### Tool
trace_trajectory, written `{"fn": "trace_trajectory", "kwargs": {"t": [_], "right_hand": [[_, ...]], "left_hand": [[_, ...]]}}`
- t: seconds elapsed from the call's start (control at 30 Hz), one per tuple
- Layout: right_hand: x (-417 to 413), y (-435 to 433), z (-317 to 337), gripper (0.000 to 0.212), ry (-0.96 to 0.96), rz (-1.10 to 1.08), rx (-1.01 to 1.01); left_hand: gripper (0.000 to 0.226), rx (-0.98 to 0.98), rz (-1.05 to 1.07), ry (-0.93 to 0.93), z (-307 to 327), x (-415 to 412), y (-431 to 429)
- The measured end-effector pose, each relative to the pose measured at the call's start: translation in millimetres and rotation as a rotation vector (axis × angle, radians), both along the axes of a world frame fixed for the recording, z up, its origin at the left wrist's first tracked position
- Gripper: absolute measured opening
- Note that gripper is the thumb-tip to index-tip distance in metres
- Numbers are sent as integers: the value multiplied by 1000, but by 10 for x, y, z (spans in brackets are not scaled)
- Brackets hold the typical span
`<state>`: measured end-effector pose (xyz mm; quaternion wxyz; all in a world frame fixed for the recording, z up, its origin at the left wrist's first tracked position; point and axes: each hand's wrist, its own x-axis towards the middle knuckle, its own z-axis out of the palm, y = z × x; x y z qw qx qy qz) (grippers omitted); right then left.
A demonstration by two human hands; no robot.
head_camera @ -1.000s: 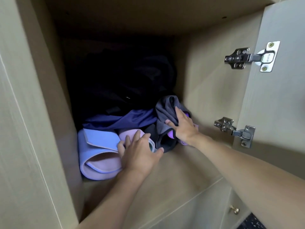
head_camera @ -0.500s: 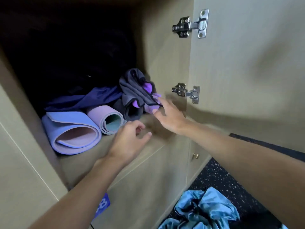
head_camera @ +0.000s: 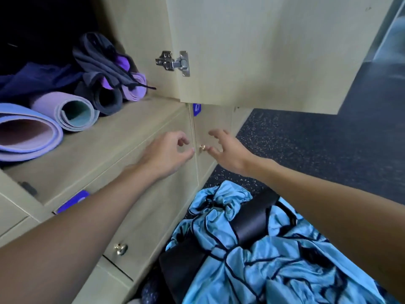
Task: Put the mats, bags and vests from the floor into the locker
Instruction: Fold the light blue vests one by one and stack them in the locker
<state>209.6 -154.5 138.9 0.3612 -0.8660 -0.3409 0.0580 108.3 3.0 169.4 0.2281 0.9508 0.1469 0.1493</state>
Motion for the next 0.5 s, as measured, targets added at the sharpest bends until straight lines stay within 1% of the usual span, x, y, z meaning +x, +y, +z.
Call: {"fn": "trace_trajectory", "kwargs": {"t": [0.13, 0.27, 0.37, 0.5], "right_hand": [[-90, -487, -339, 50, 28, -79, -78], [-205, -1028, -762, 50, 109, -190, -121], [-322, -1467, -1084, 49, 147, -252, -153], [-548, -2041, -1470, 48, 220, -372, -209]], "left_hand": [[27, -49, -71, 148, -355, 63, -291], [32, -54, -186, 306, -805, 83, -673], [33, -56, -294, 369, -1187, 96, -1035], [31, -121, -429, 422, -1625, 112, -1619]]}}
